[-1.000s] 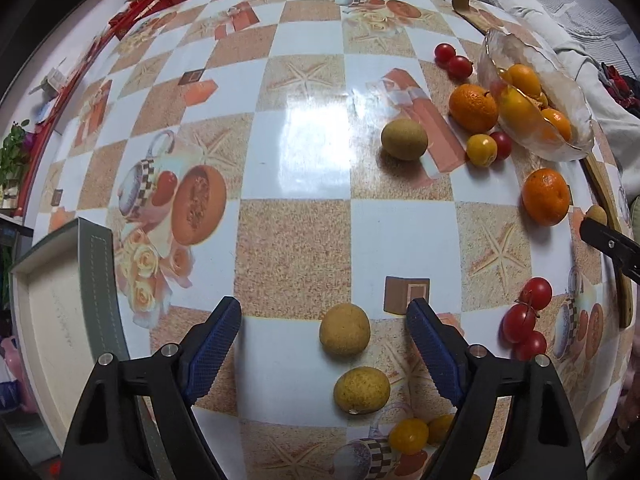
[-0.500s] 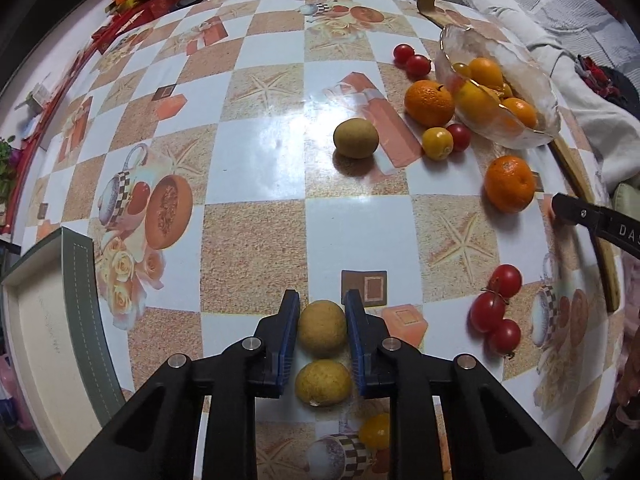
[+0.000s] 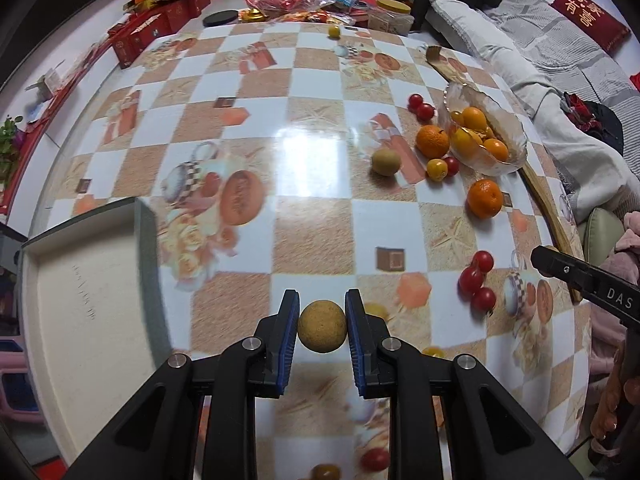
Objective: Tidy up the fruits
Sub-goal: 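Carry both brown fruits over the white tray and open both tools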
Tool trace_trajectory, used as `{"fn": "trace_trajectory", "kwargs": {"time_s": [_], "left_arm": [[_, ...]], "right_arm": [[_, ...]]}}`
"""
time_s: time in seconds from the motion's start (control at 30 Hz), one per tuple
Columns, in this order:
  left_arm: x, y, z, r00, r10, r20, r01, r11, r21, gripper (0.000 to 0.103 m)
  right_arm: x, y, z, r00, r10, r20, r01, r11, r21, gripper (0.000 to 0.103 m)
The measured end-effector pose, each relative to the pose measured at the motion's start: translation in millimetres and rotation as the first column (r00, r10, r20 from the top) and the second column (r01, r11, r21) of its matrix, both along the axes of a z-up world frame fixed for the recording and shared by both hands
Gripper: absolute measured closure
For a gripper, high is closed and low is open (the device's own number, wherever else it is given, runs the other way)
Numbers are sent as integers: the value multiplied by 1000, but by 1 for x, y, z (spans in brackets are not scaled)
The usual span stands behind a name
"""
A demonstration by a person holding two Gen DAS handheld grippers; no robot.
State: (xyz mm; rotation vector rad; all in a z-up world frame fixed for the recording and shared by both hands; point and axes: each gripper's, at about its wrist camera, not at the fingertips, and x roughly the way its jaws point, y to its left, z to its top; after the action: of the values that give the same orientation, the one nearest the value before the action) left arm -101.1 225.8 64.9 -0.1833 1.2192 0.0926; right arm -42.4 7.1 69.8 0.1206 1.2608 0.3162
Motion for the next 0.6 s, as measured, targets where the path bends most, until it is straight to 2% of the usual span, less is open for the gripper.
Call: {"fn": "trace_trajectory", "kwargs": {"time_s": [0.3, 0.6], "left_arm": [[-58, 82, 8, 989, 144, -10, -144, 988, 52, 78], [-109, 170, -17, 948, 311, -62, -300, 943, 145, 78]], "right_arm": [[-35, 105, 14, 982, 186, -17, -185, 981, 63, 73], [-64, 239, 6, 917, 396, -52, -386, 913, 135, 73]]}}
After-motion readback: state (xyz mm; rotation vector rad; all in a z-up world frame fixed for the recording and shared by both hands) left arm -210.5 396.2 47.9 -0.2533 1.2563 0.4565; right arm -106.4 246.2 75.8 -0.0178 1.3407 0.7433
